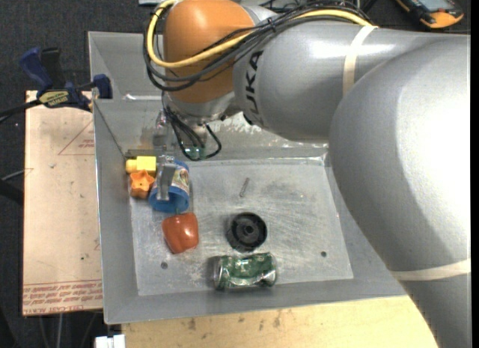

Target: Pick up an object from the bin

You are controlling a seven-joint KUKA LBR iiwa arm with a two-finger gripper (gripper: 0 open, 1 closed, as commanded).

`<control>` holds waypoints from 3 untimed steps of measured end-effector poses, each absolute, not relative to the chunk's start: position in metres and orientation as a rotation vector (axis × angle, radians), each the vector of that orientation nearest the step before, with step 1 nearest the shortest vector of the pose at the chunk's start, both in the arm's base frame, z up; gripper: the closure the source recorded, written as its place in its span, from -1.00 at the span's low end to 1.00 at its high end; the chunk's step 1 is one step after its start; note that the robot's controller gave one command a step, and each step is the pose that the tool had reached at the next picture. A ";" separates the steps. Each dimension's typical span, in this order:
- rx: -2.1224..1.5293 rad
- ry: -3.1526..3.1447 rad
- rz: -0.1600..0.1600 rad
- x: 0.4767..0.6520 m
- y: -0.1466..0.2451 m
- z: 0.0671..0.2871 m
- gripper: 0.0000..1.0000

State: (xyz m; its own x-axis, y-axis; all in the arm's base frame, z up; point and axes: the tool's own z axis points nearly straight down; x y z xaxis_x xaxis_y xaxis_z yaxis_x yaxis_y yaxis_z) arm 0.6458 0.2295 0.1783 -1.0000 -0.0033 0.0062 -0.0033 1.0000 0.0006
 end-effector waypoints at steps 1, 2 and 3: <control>0.001 -3.143 -0.003 0.648 0.229 0.183 -1.00; -0.134 -3.144 -0.005 0.641 0.233 0.137 -1.00; -0.346 -3.120 0.000 0.633 0.232 0.106 -1.00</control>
Offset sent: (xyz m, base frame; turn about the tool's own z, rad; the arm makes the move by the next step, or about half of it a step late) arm -0.0161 0.0084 -0.1083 0.2030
